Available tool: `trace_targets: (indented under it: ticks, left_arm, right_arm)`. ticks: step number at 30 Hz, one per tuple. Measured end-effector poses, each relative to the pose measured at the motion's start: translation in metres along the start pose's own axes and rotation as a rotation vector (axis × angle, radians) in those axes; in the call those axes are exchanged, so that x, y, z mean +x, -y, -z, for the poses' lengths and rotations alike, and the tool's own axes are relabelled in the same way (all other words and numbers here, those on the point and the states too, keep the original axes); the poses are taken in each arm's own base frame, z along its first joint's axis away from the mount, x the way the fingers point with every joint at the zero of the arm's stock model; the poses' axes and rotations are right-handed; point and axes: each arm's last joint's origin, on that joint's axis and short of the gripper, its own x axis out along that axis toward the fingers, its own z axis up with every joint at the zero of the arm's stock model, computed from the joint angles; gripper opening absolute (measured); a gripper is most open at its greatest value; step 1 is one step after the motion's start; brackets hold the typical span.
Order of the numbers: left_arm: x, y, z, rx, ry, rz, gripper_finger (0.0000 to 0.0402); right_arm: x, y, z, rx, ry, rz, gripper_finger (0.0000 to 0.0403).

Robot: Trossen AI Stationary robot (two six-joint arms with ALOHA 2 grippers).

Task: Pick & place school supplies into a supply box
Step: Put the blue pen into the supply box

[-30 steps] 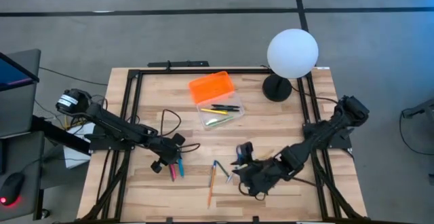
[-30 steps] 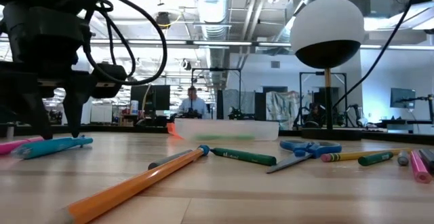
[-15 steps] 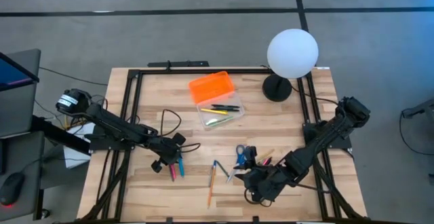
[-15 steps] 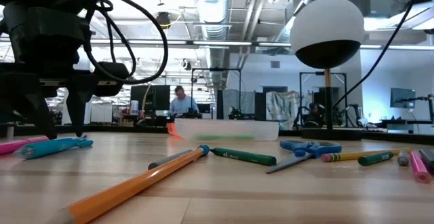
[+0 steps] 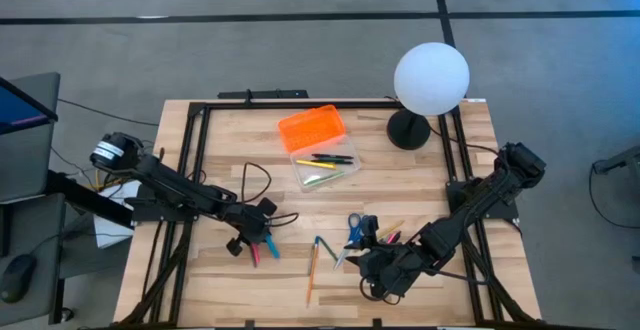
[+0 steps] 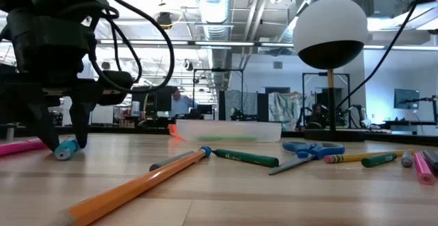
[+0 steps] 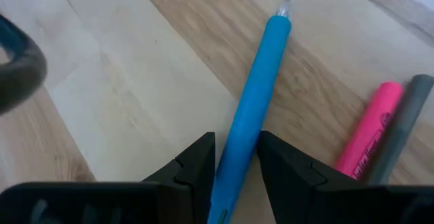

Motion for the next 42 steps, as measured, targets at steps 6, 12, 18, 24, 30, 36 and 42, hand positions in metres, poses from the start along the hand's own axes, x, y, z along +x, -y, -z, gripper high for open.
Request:
trace_targets:
  ticks: [6,12,18,24,30,36,42]
  left_arm:
    - [-0.003,-0.011,-0.007,-0.176,-0.034,-0.003,0.0112]
    - [-0.007,-0.026,-0.012,-0.288,-0.111,-0.164,0.0112]
    - [-0.009,-0.036,-0.006,-0.326,-0.150,-0.212,0.0112]
    - [-0.010,-0.038,-0.002,-0.372,-0.148,-0.157,0.0112]
    - [-0.011,-0.043,0.001,-0.517,-0.156,-0.197,0.0112]
    - [-0.012,-0.044,0.002,-0.490,-0.170,-0.236,0.0112]
    - [-0.011,-0.042,0.002,-0.331,-0.182,-0.178,0.0112]
  right_arm:
    - [0.000,0.000,0.000,0.005,0.001,0.000,0.0118]
    - [0.002,-0.001,0.001,0.046,-0.008,0.001,0.0118]
    - [0.003,-0.001,0.002,0.057,-0.013,0.001,0.0118]
    - [0.003,-0.001,0.002,0.070,-0.012,0.003,0.0118]
    - [0.003,-0.001,0.002,0.078,-0.014,0.005,0.0118]
    - [0.003,-0.001,0.002,0.078,-0.014,0.005,0.0118]
    - [0.003,-0.001,0.003,0.086,-0.020,0.005,0.0118]
